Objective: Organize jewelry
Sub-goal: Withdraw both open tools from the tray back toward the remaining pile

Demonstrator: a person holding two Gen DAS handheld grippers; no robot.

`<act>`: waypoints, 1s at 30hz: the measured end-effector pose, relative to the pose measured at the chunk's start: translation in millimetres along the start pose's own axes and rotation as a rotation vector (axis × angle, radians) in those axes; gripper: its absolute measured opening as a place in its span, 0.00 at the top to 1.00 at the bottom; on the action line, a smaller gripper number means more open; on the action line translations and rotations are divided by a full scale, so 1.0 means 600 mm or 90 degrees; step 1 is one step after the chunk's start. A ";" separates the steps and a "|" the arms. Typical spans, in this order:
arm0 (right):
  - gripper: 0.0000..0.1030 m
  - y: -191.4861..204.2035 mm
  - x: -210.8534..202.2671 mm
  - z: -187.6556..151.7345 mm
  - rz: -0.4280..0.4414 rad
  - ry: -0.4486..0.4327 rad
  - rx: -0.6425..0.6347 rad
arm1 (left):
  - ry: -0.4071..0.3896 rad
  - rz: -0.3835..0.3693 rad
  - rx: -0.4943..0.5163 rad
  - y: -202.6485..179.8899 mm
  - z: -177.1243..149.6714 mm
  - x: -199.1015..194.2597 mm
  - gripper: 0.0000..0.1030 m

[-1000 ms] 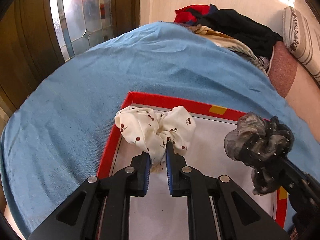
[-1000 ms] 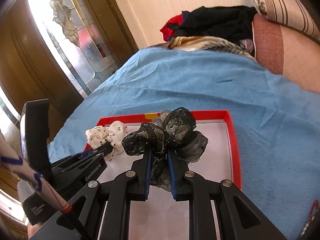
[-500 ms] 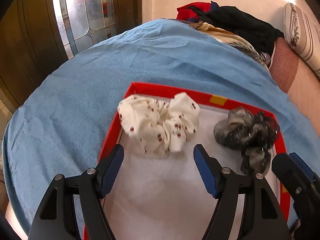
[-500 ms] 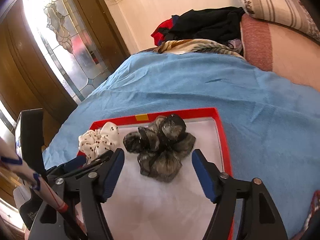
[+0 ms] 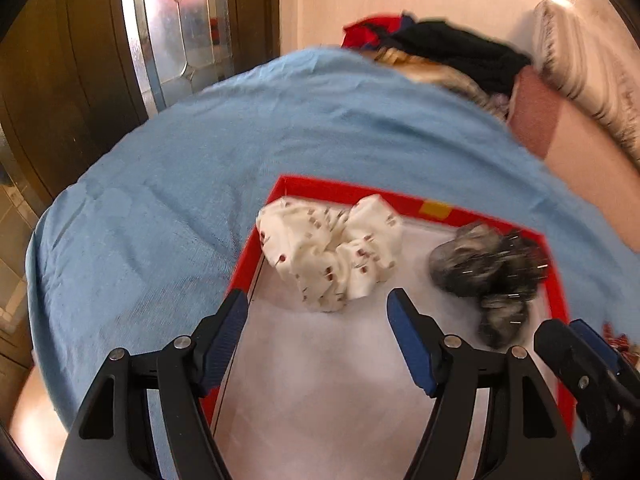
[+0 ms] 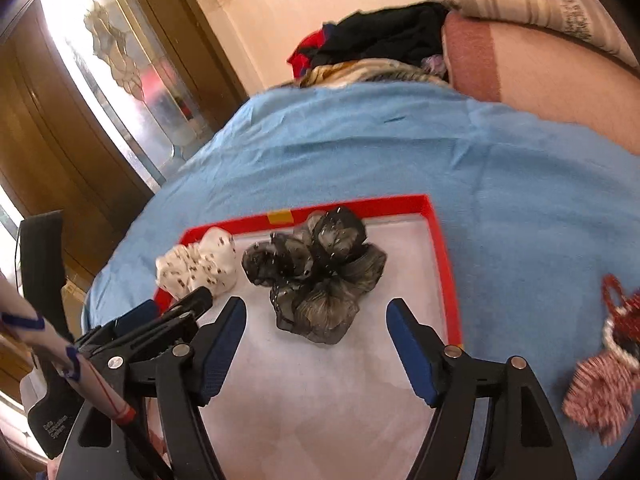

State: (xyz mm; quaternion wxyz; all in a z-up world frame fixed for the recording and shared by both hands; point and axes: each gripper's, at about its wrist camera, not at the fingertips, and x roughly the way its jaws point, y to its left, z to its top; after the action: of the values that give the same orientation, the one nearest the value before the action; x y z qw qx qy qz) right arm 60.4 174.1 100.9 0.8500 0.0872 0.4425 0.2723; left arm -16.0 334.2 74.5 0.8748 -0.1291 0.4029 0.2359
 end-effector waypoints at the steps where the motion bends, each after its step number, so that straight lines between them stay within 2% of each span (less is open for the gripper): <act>1: 0.25 -0.004 -0.015 -0.003 0.003 -0.011 0.006 | -0.018 0.004 0.002 -0.001 -0.002 -0.016 0.31; 6: 0.25 -0.020 -0.122 -0.016 0.013 -0.063 0.020 | -0.112 -0.007 0.009 -0.017 -0.014 -0.115 0.30; 9: 0.25 -0.032 -0.185 -0.040 0.004 -0.082 0.012 | -0.126 -0.046 0.015 -0.039 -0.033 -0.161 0.29; 14: 0.25 -0.041 -0.303 -0.061 -0.062 -0.096 0.039 | -0.104 -0.110 0.066 -0.095 -0.070 -0.221 0.26; 17: 0.19 -0.030 -0.395 -0.058 -0.080 -0.154 0.013 | -0.097 -0.122 0.111 -0.136 -0.087 -0.234 0.25; 19: 0.17 -0.048 -0.437 -0.059 -0.065 -0.181 0.024 | -0.077 -0.148 0.135 -0.161 -0.101 -0.241 0.25; 24: 0.17 -0.133 -0.481 -0.085 -0.111 -0.193 0.083 | -0.060 -0.202 0.175 -0.209 -0.135 -0.267 0.25; 28: 0.22 -0.207 -0.518 -0.127 -0.149 -0.179 0.176 | -0.044 -0.216 0.199 -0.239 -0.152 -0.267 0.25; 30: 0.22 -0.212 -0.548 -0.132 -0.141 -0.182 0.193 | -0.043 -0.218 0.209 -0.251 -0.160 -0.271 0.25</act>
State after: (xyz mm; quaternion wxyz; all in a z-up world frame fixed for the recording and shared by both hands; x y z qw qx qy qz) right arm -105.5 -117.2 236.4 0.9059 0.2024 0.3603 0.0930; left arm -91.6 115.4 142.9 0.9243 -0.0434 0.3788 0.0192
